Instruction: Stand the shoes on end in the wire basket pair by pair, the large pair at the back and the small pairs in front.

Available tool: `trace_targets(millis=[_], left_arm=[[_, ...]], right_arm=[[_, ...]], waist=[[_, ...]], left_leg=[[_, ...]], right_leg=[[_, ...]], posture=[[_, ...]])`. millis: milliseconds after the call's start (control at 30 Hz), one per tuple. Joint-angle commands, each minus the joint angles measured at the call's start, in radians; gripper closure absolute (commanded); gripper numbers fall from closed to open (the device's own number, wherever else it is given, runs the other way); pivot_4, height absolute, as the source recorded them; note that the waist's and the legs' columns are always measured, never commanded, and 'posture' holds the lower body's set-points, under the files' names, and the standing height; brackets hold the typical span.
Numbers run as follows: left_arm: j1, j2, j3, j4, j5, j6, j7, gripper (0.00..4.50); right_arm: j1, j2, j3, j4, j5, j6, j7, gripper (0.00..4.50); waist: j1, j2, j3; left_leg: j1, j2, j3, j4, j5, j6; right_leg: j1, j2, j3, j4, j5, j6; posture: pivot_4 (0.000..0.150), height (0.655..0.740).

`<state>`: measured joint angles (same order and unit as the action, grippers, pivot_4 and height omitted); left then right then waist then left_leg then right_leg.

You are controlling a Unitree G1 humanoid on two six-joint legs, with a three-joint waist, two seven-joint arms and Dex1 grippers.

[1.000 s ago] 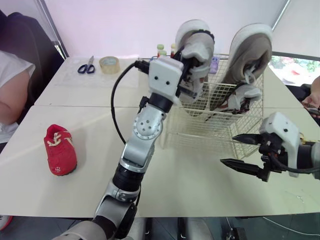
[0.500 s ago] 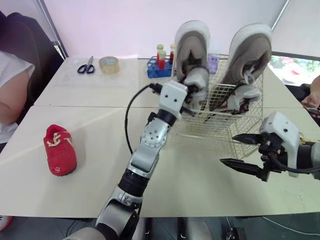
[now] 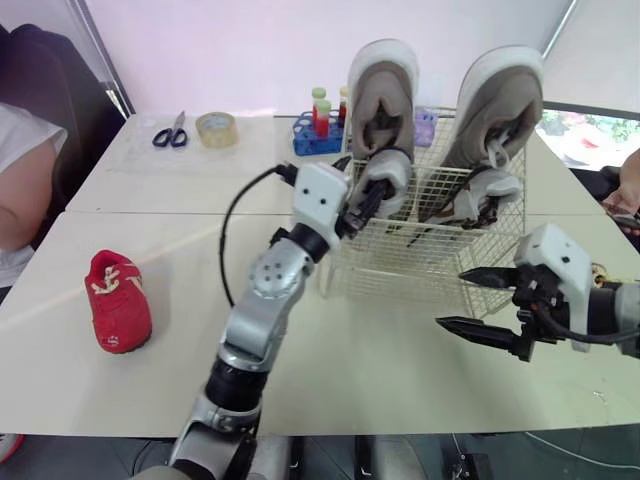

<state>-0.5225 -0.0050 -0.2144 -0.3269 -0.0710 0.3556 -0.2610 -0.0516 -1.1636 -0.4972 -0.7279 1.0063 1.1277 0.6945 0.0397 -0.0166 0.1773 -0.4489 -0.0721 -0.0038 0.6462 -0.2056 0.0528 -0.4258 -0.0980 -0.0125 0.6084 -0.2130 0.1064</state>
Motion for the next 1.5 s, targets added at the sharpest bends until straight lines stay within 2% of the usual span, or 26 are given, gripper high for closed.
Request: trace_targets(millis=[33,400,467,533,733,767,867,1000,1100,1200,1367,1500], left_arm=[[-0.015,0.081,0.067,-0.163,-0.077,0.116,-0.066,1.36],[-0.031,0.312,0.222,-0.311,-0.357,0.407,-0.217,1.36],[-0.057,0.341,0.292,-0.275,-0.403,0.436,-0.217,0.79],[-0.074,0.364,0.339,-0.25,-0.441,0.457,-0.213,0.02],[-0.11,0.463,0.419,-0.205,-0.569,0.56,-0.255,0.02],[-0.106,0.481,0.44,-0.206,-0.628,0.581,-0.289,0.02],[-0.104,0.51,0.481,-0.203,-0.769,0.645,-0.334,0.02],[-0.091,0.52,0.485,-0.174,-0.937,0.699,-0.384,0.02],[-0.091,0.514,0.427,-0.136,-0.943,0.678,-0.422,0.02],[-0.091,0.496,0.381,-0.091,-0.958,0.65,-0.494,0.02],[-0.084,0.467,0.275,-0.079,-0.911,0.585,-0.567,0.02],[-0.071,0.443,0.22,-0.1,-0.896,0.544,-0.583,0.02]], right_arm=[[-0.039,-0.027,0.025,0.038,-0.033,-0.05,0.036,0.0],[-0.164,-0.06,0.19,0.158,-0.156,-0.168,0.153,0.0],[-0.201,-0.066,0.213,0.183,-0.176,-0.192,0.183,0.0],[-0.235,-0.065,0.231,0.206,-0.194,-0.207,0.198,0.0],[-0.321,-0.039,0.252,0.294,-0.235,-0.231,0.213,0.0],[-0.327,-0.029,0.233,0.309,-0.241,-0.221,0.184,0.0],[-0.309,-0.034,0.134,0.359,-0.267,-0.215,0.152,0.0],[-0.293,-0.059,-0.124,0.426,-0.221,-0.106,0.158,0.0],[-0.205,-0.074,-0.35,0.35,-0.114,0.102,0.236,0.0],[-0.162,-0.063,-0.521,0.262,-0.009,0.295,0.231,0.0],[0.043,0.014,-0.747,0.213,-0.132,0.36,0.187,0.0],[0.222,0.153,-0.818,0.193,-0.319,0.153,0.113,0.0]], waist=[[-0.002,0.0,0.0],[-0.002,0.001,0.0],[-0.002,0.002,0.001],[-0.002,0.002,0.001],[0.0,0.002,0.001],[0.002,0.002,0.001],[0.0,0.002,0.001],[0.002,0.003,0.001],[0.003,0.003,0.001],[-0.001,0.005,0.0],[0.001,0.006,-0.001],[0.001,0.007,-0.001]], left_leg=[[0.0,0.0,0.0,0.0,0.0,0.0],[-0.001,0.0,0.0,-0.001,0.0,0.0],[0.0,0.0,0.0,-0.002,0.0,0.0],[0.0,0.0,0.0,-0.002,0.0,0.0],[0.0,0.0,0.0,-0.003,0.0,0.0],[-0.001,0.0,0.0,-0.003,0.0,0.0],[-0.001,0.0,0.0,-0.003,0.0,0.0],[-0.001,0.0,0.0,-0.003,0.0,0.0],[-0.001,0.0,0.0,-0.003,0.0,0.0],[0.0,0.0,0.0,-0.006,0.0,0.0],[0.003,0.0,0.0,-0.008,0.0,0.0],[0.002,0.0,0.002,-0.012,0.0,0.0]], right_leg=[[0.0,0.0,0.0,0.0,0.0,0.0],[-0.001,0.0,0.0,-0.002,0.0,0.0],[-0.001,0.0,0.0,-0.002,0.0,0.0],[-0.002,0.0,0.0,-0.001,0.0,0.0],[-0.002,0.001,0.0,-0.002,0.0,0.0],[-0.002,0.0,0.0,-0.003,0.0,0.0],[-0.002,0.0,0.0,-0.004,0.0,-0.001],[-0.001,0.0,0.0,-0.004,0.0,-0.001],[-0.001,0.0,0.0,-0.003,0.0,-0.001],[-0.002,0.0,0.0,-0.004,0.0,-0.001],[0.0,-0.001,0.0,-0.006,0.0,-0.001],[0.001,-0.002,0.0,-0.012,0.001,-0.002]], posture=[[0.15,0.74],[0.15,0.74],[0.15,0.74],[0.15,0.74],[0.15,0.74],[0.15,0.74],[0.15,0.74],[0.15,0.74],[0.15,0.74],[0.15,0.74],[0.15,0.74],[0.15,0.74]])
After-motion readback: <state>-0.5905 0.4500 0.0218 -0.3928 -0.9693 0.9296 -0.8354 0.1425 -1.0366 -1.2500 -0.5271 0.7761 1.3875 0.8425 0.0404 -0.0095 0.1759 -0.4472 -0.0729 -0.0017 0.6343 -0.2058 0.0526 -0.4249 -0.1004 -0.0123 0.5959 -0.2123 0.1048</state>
